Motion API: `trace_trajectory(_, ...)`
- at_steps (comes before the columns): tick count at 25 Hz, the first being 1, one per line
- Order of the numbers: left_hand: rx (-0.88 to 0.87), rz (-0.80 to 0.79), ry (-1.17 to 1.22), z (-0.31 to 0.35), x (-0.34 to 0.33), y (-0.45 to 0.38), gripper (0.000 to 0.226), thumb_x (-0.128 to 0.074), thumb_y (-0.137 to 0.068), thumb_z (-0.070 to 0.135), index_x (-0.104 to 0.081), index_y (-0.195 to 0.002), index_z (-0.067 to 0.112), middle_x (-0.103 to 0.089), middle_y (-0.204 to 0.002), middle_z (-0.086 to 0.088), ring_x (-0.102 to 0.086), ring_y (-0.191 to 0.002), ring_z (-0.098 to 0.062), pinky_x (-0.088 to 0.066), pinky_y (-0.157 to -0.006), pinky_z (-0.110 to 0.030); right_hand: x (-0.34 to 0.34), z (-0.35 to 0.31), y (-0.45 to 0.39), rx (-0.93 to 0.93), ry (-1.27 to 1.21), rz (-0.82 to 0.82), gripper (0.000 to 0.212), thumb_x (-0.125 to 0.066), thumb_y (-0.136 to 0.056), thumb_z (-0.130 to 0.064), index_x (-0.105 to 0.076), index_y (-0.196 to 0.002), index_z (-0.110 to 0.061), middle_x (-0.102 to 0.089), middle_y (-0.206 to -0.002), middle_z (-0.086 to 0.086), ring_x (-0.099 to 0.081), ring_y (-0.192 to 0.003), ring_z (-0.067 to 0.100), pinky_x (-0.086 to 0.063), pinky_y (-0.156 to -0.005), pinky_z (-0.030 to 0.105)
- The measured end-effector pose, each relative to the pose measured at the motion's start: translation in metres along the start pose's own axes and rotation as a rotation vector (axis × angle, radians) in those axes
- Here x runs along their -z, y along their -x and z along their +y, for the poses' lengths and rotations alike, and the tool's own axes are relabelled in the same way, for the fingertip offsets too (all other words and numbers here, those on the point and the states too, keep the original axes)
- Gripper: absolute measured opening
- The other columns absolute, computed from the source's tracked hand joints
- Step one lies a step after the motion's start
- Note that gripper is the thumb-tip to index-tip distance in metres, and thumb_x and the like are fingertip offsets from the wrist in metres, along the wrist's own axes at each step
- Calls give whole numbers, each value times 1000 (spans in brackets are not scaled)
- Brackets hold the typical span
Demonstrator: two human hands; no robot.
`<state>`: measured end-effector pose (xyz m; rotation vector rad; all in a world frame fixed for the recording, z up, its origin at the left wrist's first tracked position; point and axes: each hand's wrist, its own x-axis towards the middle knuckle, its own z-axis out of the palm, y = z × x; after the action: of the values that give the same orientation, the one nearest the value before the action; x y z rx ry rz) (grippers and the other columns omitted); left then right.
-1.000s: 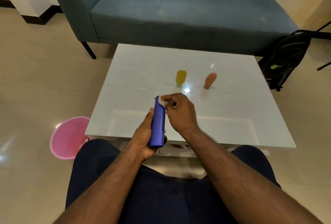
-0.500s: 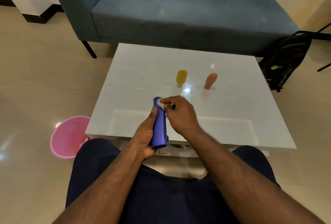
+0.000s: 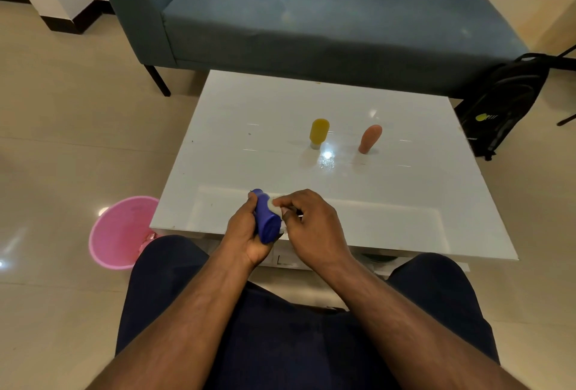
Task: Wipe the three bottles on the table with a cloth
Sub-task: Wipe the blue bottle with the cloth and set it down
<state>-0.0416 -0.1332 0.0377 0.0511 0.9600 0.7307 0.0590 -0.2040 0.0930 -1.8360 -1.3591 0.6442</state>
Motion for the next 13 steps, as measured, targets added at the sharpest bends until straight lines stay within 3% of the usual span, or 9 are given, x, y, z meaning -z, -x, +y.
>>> trace_trajectory(4, -16, 45, 92, 6, 1, -4, 43, -47, -107, 26, -50, -142, 3, -68, -96, -19, -73, -70, -28, -61, -53, -36, -8, 3, 4, 142, 65, 43, 18, -56, -90, -6, -70, -98, -16, -60, -98, -6, -56, -92, 5, -46, -82, 15)
trace_trajectory(6, -18, 81, 105, 4, 1, -6, 45, -43, -109, 23, -43, -150, 5, -67, -115, -19, -74, -92, -28, -60, -66, -40, -18, 6, 13, 248, 186, 27, 20, -56, -84, -4, -69, -98, -12, -61, -99, -1, -58, -92, 16, -51, -81, 27)
trace_trajectory(8, 17, 97, 165, 2, 2, -5, 45, -42, -109, 21, -41, -151, 7, -56, -141, -21, -63, -120, -31, -53, -77, -46, -26, 9, 21, 382, 303, -51, 25, -62, -76, 1, -69, -96, -12, -64, -96, 2, -58, -85, 23, -51, -77, 36)
trace_trajectory(11, -11, 166, 202, 2, 5, -5, 48, -47, -106, 14, -38, -154, 11, -47, -150, -23, -66, -99, -31, -59, -56, -44, -25, 14, 17, 474, 338, -111, 29, -66, -74, 3, -69, -96, -15, -66, -93, 0, -57, -81, 22, -49, -76, 33)
trace_trajectory(13, -79, 213, 172, 3, 9, -11, 55, -48, -104, 8, -33, -157, 14, -41, -158, -18, -65, -99, -27, -59, -49, -36, -20, 15, 5, 362, 274, -11, 25, -61, -79, -1, -70, -98, -14, -66, -94, 1, -58, -84, 21, -50, -76, 32)
